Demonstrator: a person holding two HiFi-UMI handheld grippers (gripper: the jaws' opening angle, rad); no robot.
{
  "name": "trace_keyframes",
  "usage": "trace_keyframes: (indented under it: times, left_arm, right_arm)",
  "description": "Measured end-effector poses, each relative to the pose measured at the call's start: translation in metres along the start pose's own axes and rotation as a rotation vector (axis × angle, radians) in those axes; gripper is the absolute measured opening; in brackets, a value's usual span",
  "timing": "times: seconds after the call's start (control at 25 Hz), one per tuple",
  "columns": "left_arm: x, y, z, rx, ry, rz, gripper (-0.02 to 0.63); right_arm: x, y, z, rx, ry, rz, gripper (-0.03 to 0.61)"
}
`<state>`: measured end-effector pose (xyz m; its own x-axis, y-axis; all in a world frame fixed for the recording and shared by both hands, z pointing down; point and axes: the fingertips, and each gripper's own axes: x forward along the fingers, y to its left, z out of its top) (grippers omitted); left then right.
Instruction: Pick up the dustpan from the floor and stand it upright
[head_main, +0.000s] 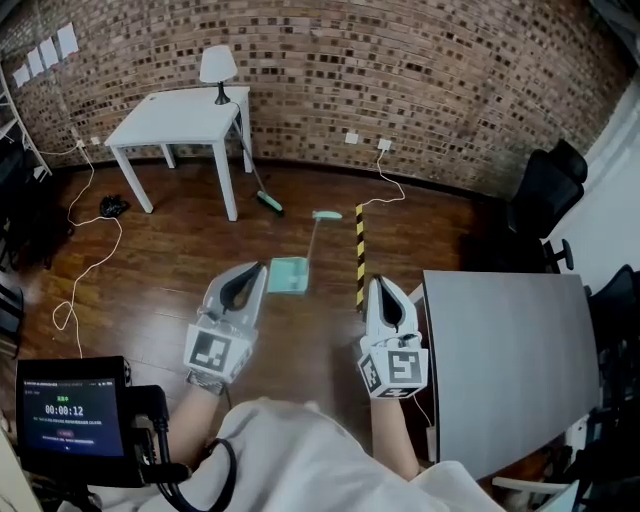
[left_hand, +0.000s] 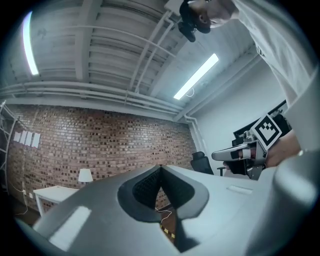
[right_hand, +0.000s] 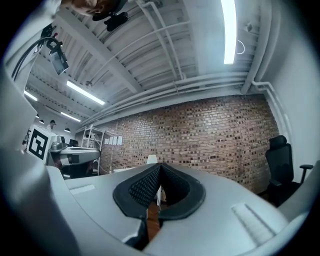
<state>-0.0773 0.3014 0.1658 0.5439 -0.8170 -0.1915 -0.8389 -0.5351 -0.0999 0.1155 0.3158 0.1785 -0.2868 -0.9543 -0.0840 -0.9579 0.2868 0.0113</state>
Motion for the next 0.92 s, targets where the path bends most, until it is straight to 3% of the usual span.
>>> trace_keyframes:
  times: [0.16,0.56,0.92]
  left_arm:
    - [-0.002,0.000,-0.007,0.017,-0.010,-0.004,0.002]
    - [0.002,-0.001,-0.009,-0.029,0.018,-0.024,0.002]
    - [0.007,-0.001,-0.024,0.003,0.008,-0.028,0.002]
  right_arm:
    - [-0.002,0.000,0.000,-0.010,-0.010,-0.008,0.011]
    - [0.002,0.000,0.000,-0.033,0.004,-0.027,0.009]
    - [0.004,-0.012,-0.015,-0.027,0.013,-0.045,0.011]
